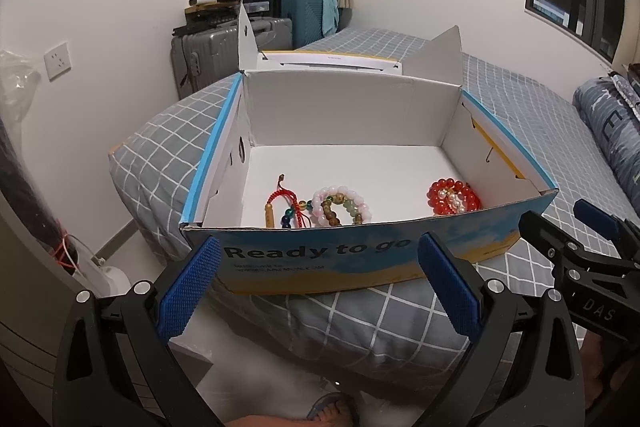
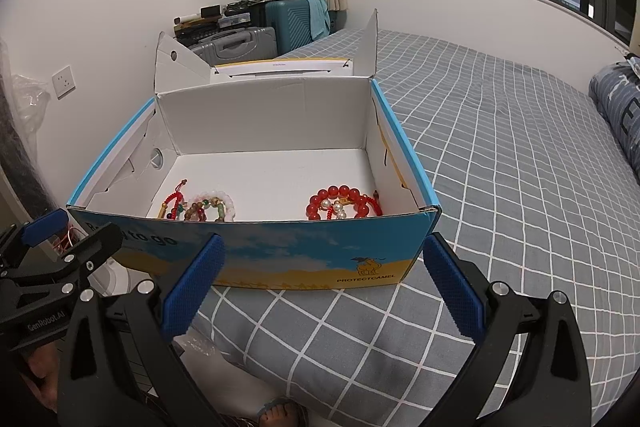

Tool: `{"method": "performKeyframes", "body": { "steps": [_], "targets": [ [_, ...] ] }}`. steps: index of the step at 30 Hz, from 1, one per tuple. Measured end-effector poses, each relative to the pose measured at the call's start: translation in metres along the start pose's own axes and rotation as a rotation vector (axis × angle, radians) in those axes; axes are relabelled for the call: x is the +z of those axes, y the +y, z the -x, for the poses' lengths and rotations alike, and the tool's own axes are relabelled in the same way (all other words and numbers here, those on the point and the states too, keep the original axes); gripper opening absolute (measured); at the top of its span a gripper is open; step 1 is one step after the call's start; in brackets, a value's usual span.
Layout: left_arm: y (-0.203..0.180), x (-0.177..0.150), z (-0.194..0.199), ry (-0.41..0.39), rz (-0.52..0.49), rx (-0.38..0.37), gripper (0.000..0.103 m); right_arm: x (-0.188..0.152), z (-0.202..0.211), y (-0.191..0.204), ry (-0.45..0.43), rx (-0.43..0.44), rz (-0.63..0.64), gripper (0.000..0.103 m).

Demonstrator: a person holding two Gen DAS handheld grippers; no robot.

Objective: Organize jewelry

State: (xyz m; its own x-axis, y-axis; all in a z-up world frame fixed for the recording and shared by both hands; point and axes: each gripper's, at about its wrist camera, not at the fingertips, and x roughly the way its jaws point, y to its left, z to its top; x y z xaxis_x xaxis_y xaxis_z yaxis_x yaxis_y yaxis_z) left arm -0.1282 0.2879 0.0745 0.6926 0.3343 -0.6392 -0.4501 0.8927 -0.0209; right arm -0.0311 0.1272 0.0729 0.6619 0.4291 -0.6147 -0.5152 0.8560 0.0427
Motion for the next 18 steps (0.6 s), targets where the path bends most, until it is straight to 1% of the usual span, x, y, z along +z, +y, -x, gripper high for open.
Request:
{"method": "performKeyframes", "body": {
  "steps": [18],
  "targets": [
    [-0.0040,-0.0006,-0.0015,0.011,-0.004,-0.009,0.097,-0.0001,-0.0024,-0.0006,0.007,0.002,-0.006,0.095]
  ]
}}
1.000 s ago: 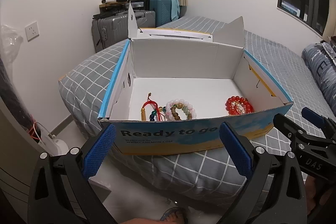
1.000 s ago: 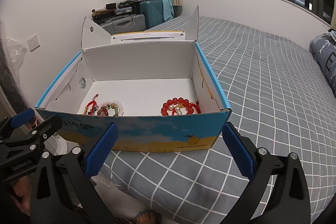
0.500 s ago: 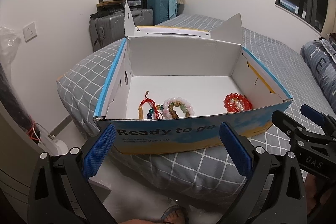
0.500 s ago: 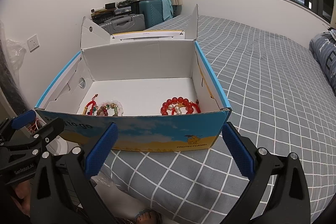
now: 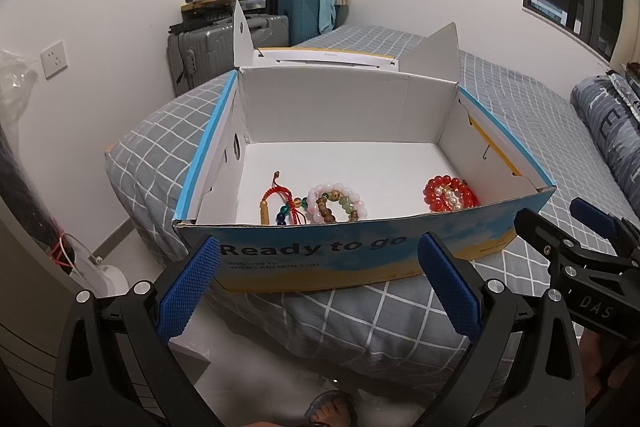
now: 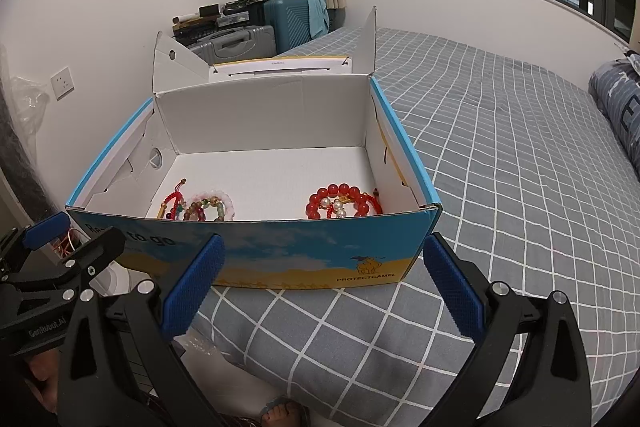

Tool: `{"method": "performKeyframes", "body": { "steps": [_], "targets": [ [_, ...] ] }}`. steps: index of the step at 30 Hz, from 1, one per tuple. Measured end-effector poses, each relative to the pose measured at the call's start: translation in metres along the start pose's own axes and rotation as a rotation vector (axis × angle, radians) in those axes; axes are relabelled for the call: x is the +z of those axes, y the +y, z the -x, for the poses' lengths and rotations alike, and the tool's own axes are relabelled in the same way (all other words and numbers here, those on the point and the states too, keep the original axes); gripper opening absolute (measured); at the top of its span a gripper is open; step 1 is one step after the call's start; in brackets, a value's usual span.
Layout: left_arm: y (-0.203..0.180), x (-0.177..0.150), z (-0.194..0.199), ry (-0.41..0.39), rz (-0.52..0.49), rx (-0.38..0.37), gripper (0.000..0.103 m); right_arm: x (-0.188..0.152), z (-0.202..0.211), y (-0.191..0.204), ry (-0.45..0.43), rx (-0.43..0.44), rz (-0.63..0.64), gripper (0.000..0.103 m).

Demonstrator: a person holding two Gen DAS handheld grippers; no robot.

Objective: Organize jewelry

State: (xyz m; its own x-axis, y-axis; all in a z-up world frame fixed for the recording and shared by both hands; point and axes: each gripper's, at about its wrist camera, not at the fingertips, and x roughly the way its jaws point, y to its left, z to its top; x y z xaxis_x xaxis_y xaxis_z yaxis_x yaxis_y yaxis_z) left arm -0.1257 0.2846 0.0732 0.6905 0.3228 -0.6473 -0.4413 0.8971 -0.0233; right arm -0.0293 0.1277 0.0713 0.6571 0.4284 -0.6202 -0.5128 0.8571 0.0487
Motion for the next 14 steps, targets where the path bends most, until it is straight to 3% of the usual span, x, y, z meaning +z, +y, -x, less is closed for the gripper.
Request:
{"method": "performKeyframes", "body": {
  "steps": [14],
  "targets": [
    [0.0008,-0.0005,0.0025,-0.011,0.012,0.000,0.097,0.0002,-0.0010,0.0008,0.000,-0.001,-0.001,0.095]
  ]
}}
